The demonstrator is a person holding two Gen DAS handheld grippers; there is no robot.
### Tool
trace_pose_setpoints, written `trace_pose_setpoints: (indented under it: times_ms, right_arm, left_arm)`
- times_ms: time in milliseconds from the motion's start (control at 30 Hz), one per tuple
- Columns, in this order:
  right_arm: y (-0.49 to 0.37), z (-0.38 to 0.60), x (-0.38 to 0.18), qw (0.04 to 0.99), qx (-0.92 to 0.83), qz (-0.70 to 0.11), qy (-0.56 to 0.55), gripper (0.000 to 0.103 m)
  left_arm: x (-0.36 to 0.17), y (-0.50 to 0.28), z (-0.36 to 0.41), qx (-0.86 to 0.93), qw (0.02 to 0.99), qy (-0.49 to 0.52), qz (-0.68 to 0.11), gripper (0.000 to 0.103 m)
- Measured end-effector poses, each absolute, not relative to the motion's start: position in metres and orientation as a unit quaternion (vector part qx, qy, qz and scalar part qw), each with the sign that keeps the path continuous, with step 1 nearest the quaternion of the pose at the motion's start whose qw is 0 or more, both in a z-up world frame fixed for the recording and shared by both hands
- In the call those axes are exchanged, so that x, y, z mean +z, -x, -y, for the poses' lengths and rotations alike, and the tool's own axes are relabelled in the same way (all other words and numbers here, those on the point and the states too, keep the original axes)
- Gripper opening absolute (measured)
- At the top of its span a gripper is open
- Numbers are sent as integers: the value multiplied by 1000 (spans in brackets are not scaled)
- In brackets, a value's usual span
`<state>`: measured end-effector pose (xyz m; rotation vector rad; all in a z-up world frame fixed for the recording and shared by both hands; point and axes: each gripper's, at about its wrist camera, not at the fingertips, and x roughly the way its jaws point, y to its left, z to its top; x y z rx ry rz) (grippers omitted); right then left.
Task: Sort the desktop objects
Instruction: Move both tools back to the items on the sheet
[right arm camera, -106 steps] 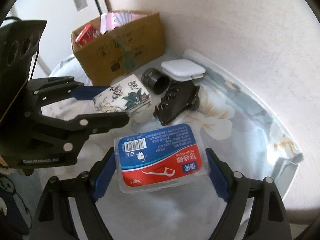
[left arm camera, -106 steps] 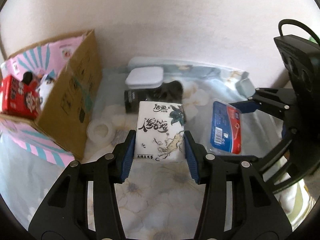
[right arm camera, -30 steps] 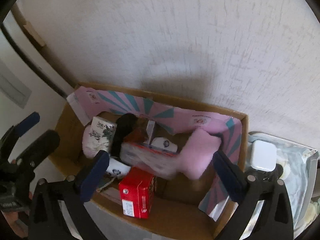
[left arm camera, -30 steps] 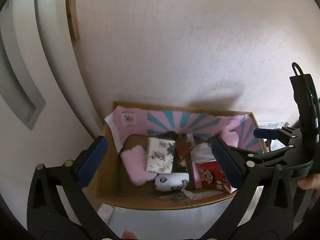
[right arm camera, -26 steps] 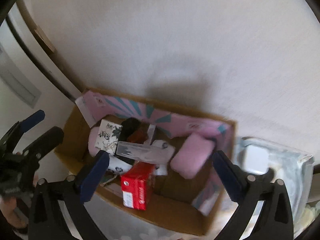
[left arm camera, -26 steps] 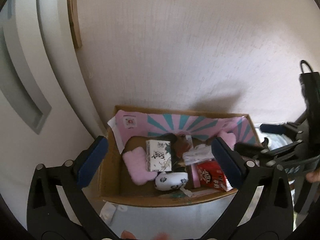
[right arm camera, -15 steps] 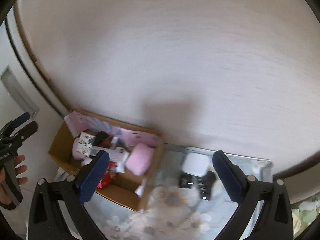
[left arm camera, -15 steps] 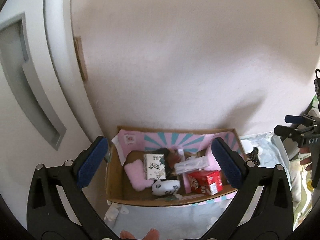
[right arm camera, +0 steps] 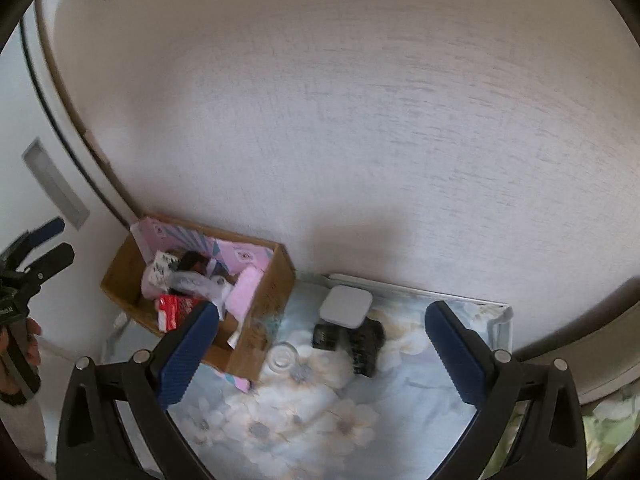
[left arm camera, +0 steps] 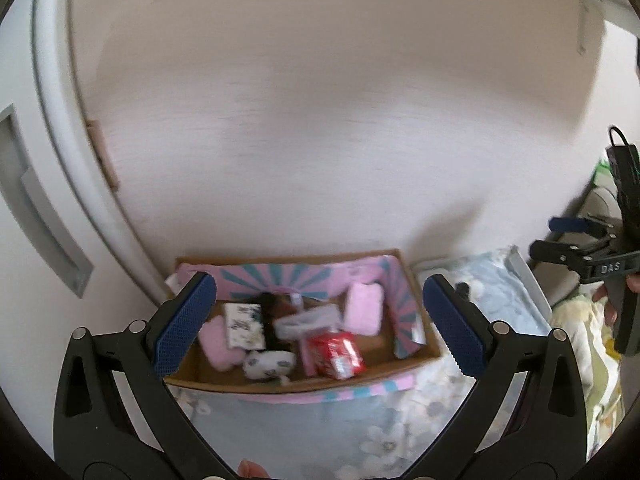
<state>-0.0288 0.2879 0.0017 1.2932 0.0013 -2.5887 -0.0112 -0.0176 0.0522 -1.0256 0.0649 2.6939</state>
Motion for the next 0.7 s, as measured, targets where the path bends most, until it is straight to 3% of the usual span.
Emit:
trace_pose_setpoints:
  times_ms: [333,567,700]
  right_arm:
    - [15,-331,-13,128,-877,-2,-464,103]
    - [13,-354,-37,133,-872,-10,-470,103]
    - [16,-363,-65,144,-869,-24,-474,103]
  left_arm:
    - [40,-35,-63,930,134,339,-53,103]
    - [-7,-69,-120,921,160,355,23,103]
    - [-49,-79,-148,925,95,360,77,103]
